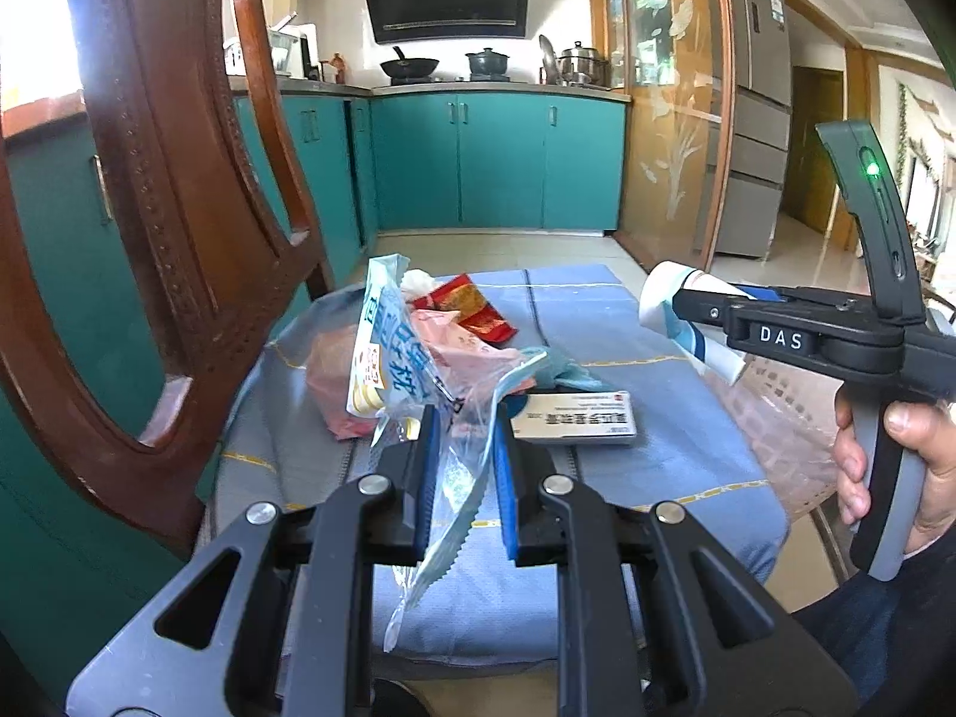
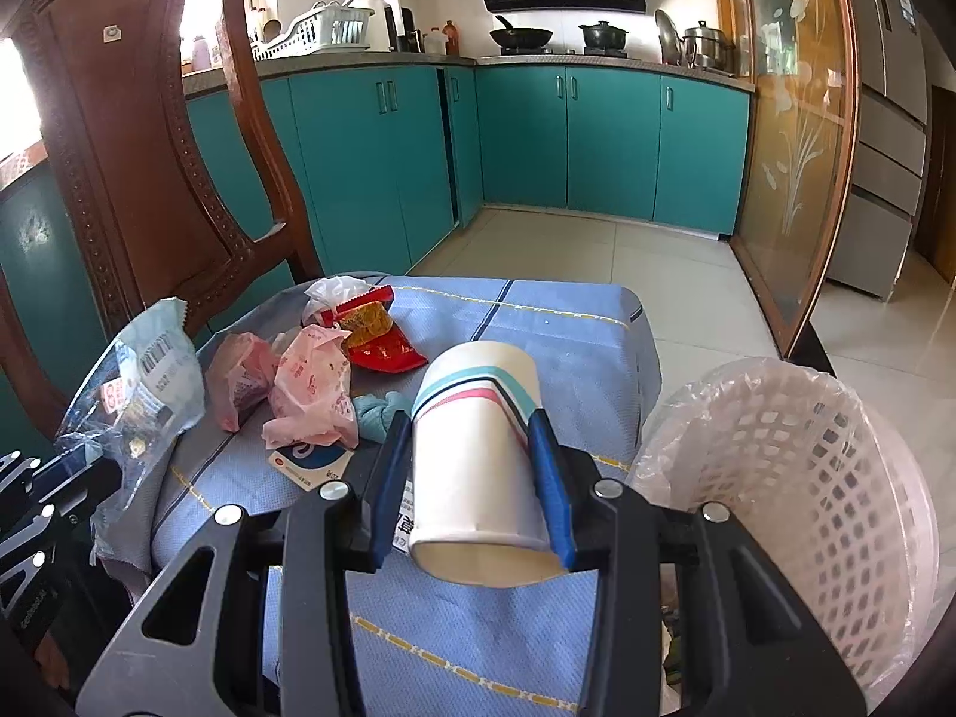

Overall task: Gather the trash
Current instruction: 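Carry the paper cup with the right gripper into the wastebasket while the left drops the clear plastic bag there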

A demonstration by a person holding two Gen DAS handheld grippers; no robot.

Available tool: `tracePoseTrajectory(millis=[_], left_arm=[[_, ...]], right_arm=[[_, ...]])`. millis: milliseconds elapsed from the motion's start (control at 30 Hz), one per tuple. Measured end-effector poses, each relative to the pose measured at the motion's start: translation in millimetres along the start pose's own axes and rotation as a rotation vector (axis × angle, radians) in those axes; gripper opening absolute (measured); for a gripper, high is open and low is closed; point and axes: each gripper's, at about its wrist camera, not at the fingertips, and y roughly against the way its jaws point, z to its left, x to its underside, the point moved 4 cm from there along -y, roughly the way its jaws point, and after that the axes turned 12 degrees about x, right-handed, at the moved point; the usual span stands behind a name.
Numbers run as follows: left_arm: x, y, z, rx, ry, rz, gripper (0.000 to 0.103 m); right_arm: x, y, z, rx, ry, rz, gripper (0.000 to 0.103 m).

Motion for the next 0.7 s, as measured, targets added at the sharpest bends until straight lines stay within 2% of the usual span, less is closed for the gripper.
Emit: tracePoseTrajectory(millis=[167,267,367,467,567,700], left_arm=[[-7,-2,-11,0.057,0.002,-0.008,0.018],[-14,-5,-26,0.102,-0.009,-0.017,0.018],[-25,-13,-51,0.173,-0.046,-0.024,0.018],[-36,-28,-88,0.235,-0.102,-0.029,0.018],[-41,-44,-118,0.316,-0.123,-0.014,0.018],[-45,-68,-160,0.424,-0.161,0.007,0.018]], right_arm=[[-8,28,-43,0.039,-0.114,-0.097,0.040],[-8,43,-80,0.106,-0.177,-0.136,0.040],[3,43,-118,0.167,-0.238,-0.090,0.040],[20,35,-151,0.254,-0.302,-0.001,0.040],[35,28,-172,0.289,-0.352,0.072,0.040],[47,28,-191,0.340,-0.417,0.107,0.040]])
